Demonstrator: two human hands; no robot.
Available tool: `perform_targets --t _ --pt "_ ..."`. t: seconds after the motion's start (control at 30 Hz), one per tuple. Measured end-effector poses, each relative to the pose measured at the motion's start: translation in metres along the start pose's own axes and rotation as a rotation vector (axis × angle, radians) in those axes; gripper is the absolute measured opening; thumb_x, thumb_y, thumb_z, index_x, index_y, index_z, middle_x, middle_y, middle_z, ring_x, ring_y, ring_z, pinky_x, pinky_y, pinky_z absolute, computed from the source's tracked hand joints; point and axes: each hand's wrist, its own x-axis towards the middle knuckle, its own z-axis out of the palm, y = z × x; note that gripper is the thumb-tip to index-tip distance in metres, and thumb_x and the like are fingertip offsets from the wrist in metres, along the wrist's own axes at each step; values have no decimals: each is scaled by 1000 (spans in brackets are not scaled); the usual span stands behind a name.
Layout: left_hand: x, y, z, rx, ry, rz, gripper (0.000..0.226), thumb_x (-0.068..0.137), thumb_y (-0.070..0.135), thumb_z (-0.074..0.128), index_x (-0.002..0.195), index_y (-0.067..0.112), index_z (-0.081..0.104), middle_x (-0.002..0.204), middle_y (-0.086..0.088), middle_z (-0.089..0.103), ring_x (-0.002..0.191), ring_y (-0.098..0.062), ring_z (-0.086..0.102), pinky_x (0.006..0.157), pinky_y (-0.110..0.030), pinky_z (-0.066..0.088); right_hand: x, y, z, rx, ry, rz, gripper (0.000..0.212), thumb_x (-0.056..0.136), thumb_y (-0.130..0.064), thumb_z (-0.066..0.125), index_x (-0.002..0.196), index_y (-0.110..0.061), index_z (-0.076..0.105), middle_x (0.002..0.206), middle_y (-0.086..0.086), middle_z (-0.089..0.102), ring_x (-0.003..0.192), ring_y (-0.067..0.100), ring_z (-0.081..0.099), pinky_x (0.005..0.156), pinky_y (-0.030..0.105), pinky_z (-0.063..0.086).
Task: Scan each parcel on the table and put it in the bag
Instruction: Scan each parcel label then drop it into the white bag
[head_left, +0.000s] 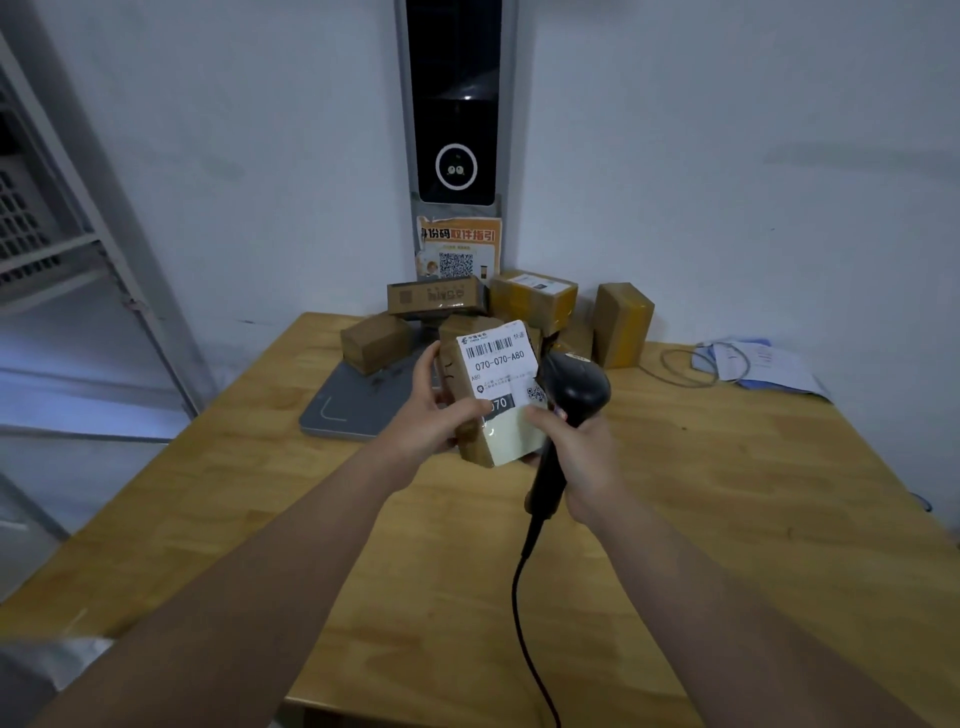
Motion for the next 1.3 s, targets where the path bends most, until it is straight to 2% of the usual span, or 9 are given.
perform_targets --t 0.07,0.13,0.23,0.33,0.43,0.63,0.87,1.2,1.3 --pt "0 -3 -6 38 -9 1 90 84 17 72 144 49 12 127 -2 50 108 -13 55 76 -33 56 2 -1 -2 -29 -16 9 32 87 -9 69 116 -17 58 104 1 71 97 21 68 75 35 59" --pt "0 -7 -11 111 16 34 95 80 18 77 144 48 13 135 -3 44 119 -18 49 78 -35 57 3 -2 -4 -147 15 -13 35 85 -15 72 116 -20 56 104 -3 68 99 17 65 76 33 58" --pt "1 -14 -19 171 65 65 96 78 19 79 144 46 16 139 -1 38 125 -20 42 85 -40 56 -6 -7 -8 -301 -27 -62 32 84 -21 74 112 -15 61 92 -4 68 83 10 65 63 22 53" --pt "3 -24 -28 169 105 59 98 76 23 81 145 46 16 138 1 40 124 -18 43 97 -47 50 -23 -9 -10 -365 -165 -57 18 86 -21 71 91 -4 66 63 2 62 57 14 58 54 24 49" --pt "1 -34 -32 190 115 35 99 76 23 81 147 43 15 135 1 40 124 -17 42 100 -47 47 -31 -1 -7 -396 -135 -60 21 86 -22 72 77 -5 63 56 5 55 47 16 51 48 27 44" --pt "-4 -47 -31 190 132 1 100 78 19 79 150 39 13 130 1 43 120 -17 45 94 -37 47 -34 0 -7 -390 -30 -31 24 87 -26 71 81 -4 62 56 5 54 44 13 50 44 22 45" --pt "-3 -49 -32 209 164 -15 102 79 16 78 152 35 9 145 -2 38 129 -22 41 103 -45 42 -36 0 -11 -472 -30 -30 26 86 -30 70 73 -10 60 55 5 54 44 14 52 44 23 45" --pt "-4 -51 -29 216 170 -9 101 80 15 78 152 34 10 143 1 38 126 -18 41 99 -40 42 -39 1 -13 -481 -49 -25 28 86 -28 70 66 -12 58 51 3 53 44 16 52 45 25 45" --pt "-2 -52 -30 224 176 -8 102 78 17 79 152 33 10 145 3 37 130 -19 39 105 -45 41 -40 1 -13 -482 -59 -10 26 86 -28 69 69 -11 60 55 6 54 45 16 53 46 26 45"
